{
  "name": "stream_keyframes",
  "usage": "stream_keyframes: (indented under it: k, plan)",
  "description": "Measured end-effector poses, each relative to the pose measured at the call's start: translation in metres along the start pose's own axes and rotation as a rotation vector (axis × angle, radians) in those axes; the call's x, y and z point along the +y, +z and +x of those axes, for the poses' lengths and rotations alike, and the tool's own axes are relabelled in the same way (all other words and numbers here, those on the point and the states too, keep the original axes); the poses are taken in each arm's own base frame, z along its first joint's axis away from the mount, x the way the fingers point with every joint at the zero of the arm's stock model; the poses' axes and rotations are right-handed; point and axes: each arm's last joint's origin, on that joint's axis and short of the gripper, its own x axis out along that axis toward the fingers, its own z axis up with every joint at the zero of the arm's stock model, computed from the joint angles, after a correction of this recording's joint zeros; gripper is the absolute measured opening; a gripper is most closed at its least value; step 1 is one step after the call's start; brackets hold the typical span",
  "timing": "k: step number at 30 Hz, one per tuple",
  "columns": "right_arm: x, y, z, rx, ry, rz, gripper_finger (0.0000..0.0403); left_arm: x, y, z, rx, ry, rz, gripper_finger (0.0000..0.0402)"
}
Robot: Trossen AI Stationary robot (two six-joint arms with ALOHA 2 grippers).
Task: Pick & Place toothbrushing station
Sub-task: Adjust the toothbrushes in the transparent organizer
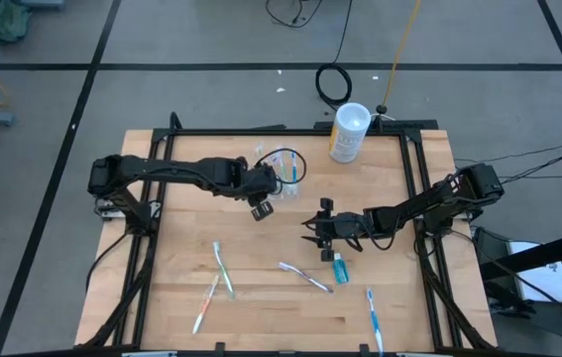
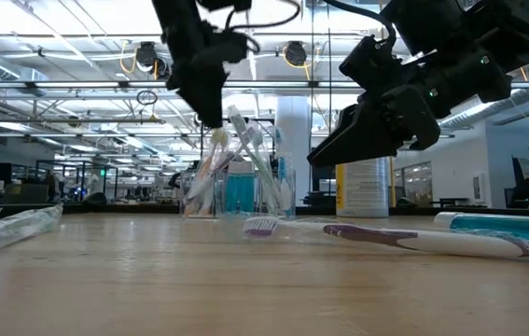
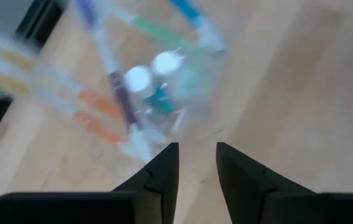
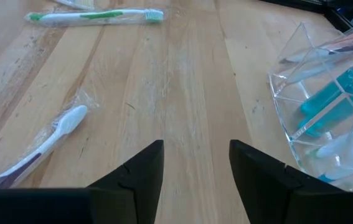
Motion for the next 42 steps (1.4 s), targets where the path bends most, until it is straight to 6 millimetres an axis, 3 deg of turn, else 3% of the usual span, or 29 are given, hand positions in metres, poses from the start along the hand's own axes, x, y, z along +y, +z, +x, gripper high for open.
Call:
stream_keyframes:
  k: [6, 10, 16, 25, 31, 34, 38, 42]
  plan:
    - [0.000, 0.000, 0.000, -0.001, 0.000, 0.001, 0.0176, 0.025, -0.002, 0.030, 0.001, 0.056, -0.107, 0.0076]
    - [0.000, 0.000, 0.000, -0.001, 0.000, -0.001, 0.0174, 0.040, 0.008, 0.037, -0.052, -0.024, -0.181, 0.0050]
    - [0.000, 0.000, 0.000, 0.000, -0.001, -0.002, 0.0173, 0.046, 0.021, 0.038, -0.125, -0.243, -0.174, 0.0006]
    - [0.000, -0.001, 0.000, 0.009, 0.000, -0.005, 0.0172, 0.049, 0.017, 0.028, -0.132, -0.132, -0.094, 0.0012]
    - [0.000, -0.002, 0.000, 0.015, 0.001, -0.006, 0.0174, 0.041, 0.000, -0.002, -0.090, 0.000, -0.039, 0.0008]
    - [0.000, -0.002, 0.000, 0.017, 0.001, -0.007, 0.0172, 0.032, -0.009, -0.007, -0.043, -0.003, -0.014, 0.0003]
    - [0.000, -0.002, 0.000, 0.020, 0.001, -0.007, 0.0173, 0.014, -0.014, -0.001, -0.029, -0.044, 0.025, 0.0006]
    - [0.000, -0.002, 0.000, 0.022, 0.001, -0.007, 0.0173, 0.000, -0.013, 0.018, -0.049, -0.057, 0.026, 0.0003]
